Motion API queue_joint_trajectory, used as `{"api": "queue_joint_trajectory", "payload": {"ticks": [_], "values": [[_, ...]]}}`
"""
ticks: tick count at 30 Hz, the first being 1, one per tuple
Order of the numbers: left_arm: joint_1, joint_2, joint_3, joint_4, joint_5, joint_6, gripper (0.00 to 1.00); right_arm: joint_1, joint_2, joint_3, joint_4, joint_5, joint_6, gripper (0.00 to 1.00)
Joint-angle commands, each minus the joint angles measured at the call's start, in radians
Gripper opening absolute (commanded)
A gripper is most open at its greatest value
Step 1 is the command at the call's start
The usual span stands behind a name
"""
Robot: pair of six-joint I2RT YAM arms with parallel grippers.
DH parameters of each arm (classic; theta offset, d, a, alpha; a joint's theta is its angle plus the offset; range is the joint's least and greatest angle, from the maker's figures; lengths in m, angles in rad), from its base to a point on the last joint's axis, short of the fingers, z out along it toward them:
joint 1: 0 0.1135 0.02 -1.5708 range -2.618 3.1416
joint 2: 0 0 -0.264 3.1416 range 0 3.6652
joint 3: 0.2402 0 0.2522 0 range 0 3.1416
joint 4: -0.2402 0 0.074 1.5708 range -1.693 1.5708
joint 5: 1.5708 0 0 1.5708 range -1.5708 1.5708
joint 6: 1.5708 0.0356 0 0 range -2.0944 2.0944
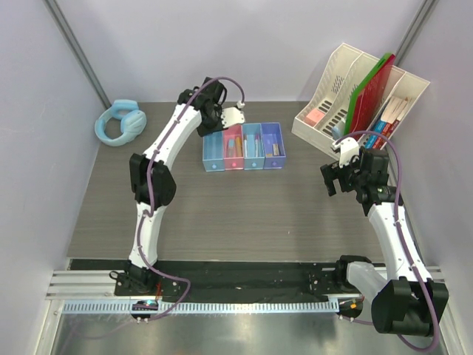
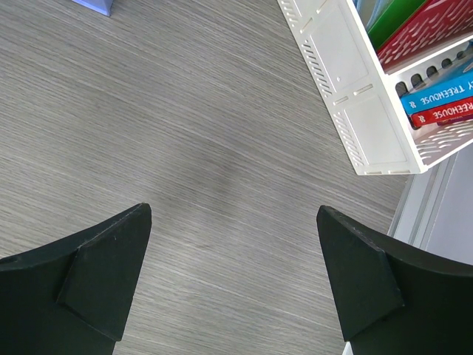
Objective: Sort the stationery into containers
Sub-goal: Place the stationery in the storage box.
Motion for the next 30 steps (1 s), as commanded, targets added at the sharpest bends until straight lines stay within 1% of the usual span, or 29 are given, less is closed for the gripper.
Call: {"api": "queue_joint_trajectory", "payload": {"ticks": [1,6,11,19,21,30], "values": [[0.029,0.022,0.026,0.017,0.126,-0.105,0.00,-0.006,-0.018,0.022,0.016,-0.015,0.005,1.00],[0.037,0.047,0.025,0.021,0.221,-0.119,0.00,-0.006,-0.015,0.020,0.015,-0.013,0.005,1.00],[0.035,0.048,0.010,0.015,0.258,-0.104,0.00,-0.006,-0.015,0.020,0.016,-0.013,0.002,1.00],[0.030,0.086,-0.032,0.020,0.217,-0.098,0.00,-0.008,-0.022,0.017,0.016,-0.019,0.004,1.00],[0.027,0.099,-0.033,0.021,0.194,-0.095,0.00,-0.008,-0.022,0.017,0.016,-0.019,0.002,1.00],[0.015,0.149,-0.035,0.003,0.175,-0.067,0.00,-0.008,-0.022,0.015,0.015,-0.027,0.004,1.00]]}}
